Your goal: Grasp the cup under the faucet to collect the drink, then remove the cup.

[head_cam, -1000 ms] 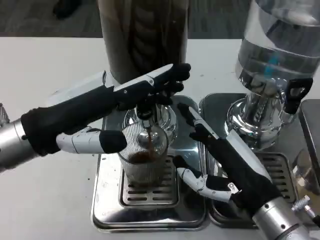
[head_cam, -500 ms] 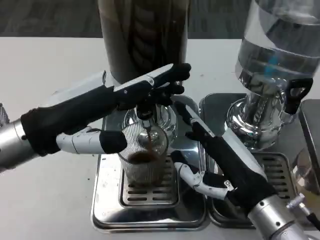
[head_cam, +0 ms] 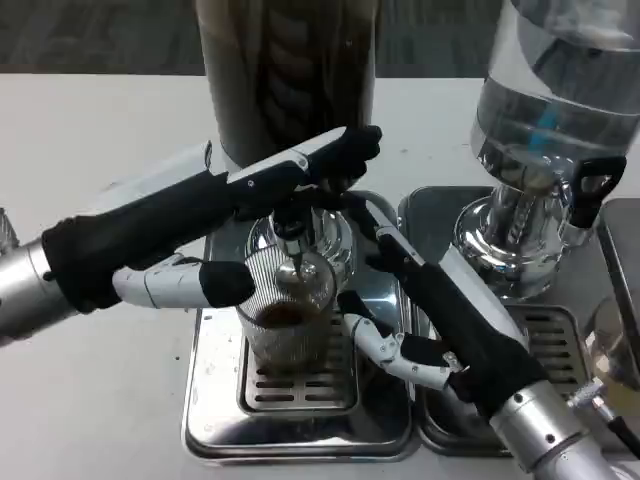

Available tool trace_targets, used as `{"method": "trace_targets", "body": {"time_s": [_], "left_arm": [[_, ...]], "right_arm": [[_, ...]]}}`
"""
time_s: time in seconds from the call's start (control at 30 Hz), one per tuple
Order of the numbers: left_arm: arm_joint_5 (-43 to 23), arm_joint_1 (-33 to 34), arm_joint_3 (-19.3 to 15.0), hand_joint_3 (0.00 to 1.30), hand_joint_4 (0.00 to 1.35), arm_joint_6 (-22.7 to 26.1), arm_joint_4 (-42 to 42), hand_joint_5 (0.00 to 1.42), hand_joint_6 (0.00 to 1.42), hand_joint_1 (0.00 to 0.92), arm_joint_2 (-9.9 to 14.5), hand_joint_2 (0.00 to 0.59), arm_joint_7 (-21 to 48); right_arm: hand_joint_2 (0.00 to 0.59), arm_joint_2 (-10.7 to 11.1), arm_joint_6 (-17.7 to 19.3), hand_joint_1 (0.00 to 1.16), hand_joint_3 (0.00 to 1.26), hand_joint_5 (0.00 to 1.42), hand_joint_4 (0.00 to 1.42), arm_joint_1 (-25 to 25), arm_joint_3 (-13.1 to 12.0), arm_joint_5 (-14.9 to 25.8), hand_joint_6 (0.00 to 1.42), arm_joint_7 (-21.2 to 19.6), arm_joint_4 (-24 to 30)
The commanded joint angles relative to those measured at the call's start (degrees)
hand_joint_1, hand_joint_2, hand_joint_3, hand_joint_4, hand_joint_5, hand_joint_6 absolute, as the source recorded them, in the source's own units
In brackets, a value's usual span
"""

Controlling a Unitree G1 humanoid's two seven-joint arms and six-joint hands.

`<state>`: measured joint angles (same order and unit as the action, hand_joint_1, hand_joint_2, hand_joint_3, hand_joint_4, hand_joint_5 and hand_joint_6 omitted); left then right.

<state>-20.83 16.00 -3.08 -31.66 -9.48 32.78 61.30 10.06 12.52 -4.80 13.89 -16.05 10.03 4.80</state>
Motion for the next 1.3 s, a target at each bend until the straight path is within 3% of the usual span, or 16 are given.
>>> {"method": "trace_targets", "body": {"time_s": [0.03,0.17,0.3,0.57,0.83,1.17,1.23,1.3], "left_arm": [[0.4,-1.1,1.9,0.0,0.0,-0.5,1.2,0.04,0.16,0.0,0.1,0.04,1.7],[0.4,-1.1,1.9,0.0,0.0,-0.6,1.4,0.05,0.16,0.0,0.1,0.04,1.6],[0.5,-1.4,1.8,0.0,0.0,-0.5,1.6,0.1,0.16,0.0,0.2,0.039,1.4],[0.5,-1.8,1.8,0.01,0.0,-0.5,2.0,0.14,0.16,0.0,0.4,0.045,0.9],[0.4,-2.0,1.7,0.01,0.0,-0.4,2.4,0.15,0.16,0.0,0.5,0.044,0.6],[0.4,-2.6,1.4,0.01,0.0,-0.3,2.9,0.15,0.18,0.0,0.8,0.044,-0.3],[0.1,-2.7,0.9,0.01,0.0,-0.3,2.9,0.15,0.19,0.0,0.8,0.044,-0.6],[-0.2,-2.7,0.4,0.02,0.0,-0.3,2.8,0.15,0.19,0.0,0.8,0.044,-1.0]], "right_arm": [[0.496,0.0,1.0,0.81,0.0,0.0,0.0,0.9,-0.1,0.9,0.1,0.0,-0.3],[0.5,-0.2,1.2,0.8,0.0,0.0,0.0,1.8,0.3,0.9,0.1,0.1,-1.5],[0.535,-0.5,1.5,0.68,0.0,0.0,0.0,2.7,0.8,0.9,0.1,0.3,-2.6],[0.548,-0.8,1.5,0.61,0.0,0.0,0.0,3.6,1.5,1.1,0.1,0.6,-3.2],[0.583,-1.2,1.6,0.61,0.0,0.0,0.0,3.9,1.8,1.1,0.1,0.4,-3.7],[0.586,-1.3,1.5,0.62,0.0,0.0,0.0,4.2,1.9,1.2,0.11,0.4,-4.0],[0.581,-1.2,1.4,0.65,0.0,0.0,0.0,4.1,1.8,1.3,0.12,0.4,-3.9],[0.531,-1.2,1.2,0.67,0.0,0.0,0.0,4.0,1.8,1.4,0.11,0.5,-3.7]]}}
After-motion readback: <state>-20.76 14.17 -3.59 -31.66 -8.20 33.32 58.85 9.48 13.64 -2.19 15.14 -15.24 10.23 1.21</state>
